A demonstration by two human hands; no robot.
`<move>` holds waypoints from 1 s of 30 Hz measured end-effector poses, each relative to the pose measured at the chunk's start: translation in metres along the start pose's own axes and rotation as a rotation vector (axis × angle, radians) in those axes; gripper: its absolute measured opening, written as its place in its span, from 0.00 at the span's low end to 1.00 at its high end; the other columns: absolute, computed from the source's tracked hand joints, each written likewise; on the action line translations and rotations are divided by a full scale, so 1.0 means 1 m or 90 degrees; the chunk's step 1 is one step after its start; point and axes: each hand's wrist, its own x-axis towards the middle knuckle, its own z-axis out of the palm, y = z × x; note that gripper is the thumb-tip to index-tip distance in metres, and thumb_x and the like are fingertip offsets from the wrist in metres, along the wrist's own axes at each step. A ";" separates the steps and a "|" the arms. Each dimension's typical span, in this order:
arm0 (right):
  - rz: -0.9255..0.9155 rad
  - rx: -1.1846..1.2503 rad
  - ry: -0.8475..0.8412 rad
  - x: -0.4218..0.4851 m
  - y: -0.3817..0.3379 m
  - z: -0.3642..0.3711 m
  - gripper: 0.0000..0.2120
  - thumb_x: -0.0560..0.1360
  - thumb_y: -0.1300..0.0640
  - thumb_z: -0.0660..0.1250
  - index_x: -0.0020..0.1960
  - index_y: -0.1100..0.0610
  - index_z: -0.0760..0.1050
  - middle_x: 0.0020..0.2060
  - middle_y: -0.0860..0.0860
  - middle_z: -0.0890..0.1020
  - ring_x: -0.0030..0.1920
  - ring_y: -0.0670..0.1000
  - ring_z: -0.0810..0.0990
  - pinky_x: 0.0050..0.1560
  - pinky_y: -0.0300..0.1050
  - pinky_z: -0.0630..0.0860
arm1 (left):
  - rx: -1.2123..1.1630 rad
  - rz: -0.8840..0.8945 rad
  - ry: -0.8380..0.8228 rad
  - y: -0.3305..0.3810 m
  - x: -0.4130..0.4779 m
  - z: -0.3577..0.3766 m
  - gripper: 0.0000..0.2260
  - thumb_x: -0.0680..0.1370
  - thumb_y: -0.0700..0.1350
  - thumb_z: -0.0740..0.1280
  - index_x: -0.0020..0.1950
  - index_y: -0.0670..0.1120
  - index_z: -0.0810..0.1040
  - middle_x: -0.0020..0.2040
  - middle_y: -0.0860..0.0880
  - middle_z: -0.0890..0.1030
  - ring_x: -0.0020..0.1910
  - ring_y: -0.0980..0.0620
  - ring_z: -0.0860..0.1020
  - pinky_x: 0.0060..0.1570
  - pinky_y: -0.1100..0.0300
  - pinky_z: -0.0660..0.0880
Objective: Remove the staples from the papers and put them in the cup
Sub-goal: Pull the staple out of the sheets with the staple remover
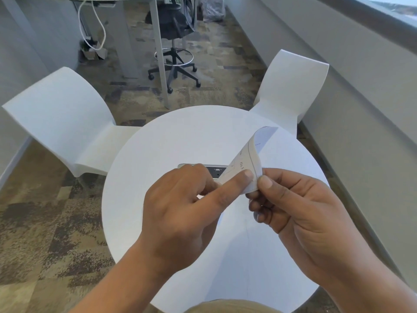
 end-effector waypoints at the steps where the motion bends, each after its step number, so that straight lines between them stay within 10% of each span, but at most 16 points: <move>1: 0.000 0.001 -0.005 -0.001 -0.001 0.001 0.06 0.64 0.56 0.74 0.39 0.58 0.85 0.33 0.53 0.83 0.32 0.48 0.77 0.32 0.38 0.73 | -0.008 -0.008 0.005 0.000 0.001 0.000 0.15 0.78 0.34 0.67 0.63 0.46 0.77 0.32 0.46 0.73 0.31 0.48 0.69 0.29 0.55 0.67; 30: -0.026 -0.057 0.014 0.009 0.005 0.000 0.12 0.64 0.51 0.70 0.40 0.58 0.85 0.34 0.54 0.83 0.33 0.49 0.76 0.34 0.38 0.73 | -0.007 -0.042 -0.049 -0.007 0.000 0.001 0.12 0.79 0.37 0.66 0.59 0.50 0.78 0.32 0.47 0.72 0.32 0.49 0.68 0.29 0.60 0.66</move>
